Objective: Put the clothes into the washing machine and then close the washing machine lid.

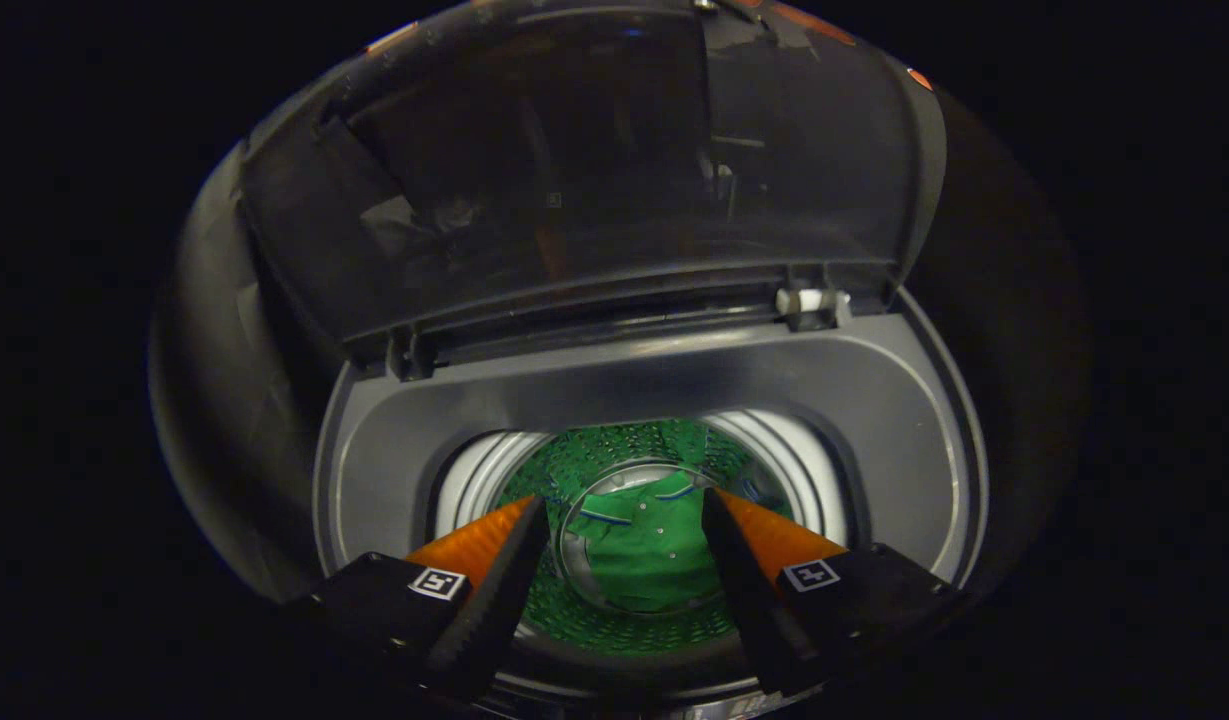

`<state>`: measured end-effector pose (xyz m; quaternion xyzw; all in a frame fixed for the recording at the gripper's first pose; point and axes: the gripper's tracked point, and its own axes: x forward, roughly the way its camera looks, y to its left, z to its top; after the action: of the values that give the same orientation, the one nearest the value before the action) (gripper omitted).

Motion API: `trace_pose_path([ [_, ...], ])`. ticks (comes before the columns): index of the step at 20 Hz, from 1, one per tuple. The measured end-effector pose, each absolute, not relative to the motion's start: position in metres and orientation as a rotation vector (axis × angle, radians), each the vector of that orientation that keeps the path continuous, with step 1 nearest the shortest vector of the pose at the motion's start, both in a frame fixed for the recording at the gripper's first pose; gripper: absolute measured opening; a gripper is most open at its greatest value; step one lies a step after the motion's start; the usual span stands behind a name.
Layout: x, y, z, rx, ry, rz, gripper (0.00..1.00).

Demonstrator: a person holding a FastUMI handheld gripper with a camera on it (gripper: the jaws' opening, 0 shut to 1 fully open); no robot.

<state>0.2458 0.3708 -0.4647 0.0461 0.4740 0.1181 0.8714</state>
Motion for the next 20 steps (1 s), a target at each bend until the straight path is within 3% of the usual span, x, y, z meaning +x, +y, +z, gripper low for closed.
trace_pose_path([
  [7, 0.256, 0.357, -0.326, 0.079, 0.764, 0.283, 0.99],
  [14, 0.315, 0.365, -0.190, 0.082, 0.553, 0.313, 0.99],
  [20, 0.373, 0.377, -0.153, 0.067, 0.474, 0.312, 0.98],
])
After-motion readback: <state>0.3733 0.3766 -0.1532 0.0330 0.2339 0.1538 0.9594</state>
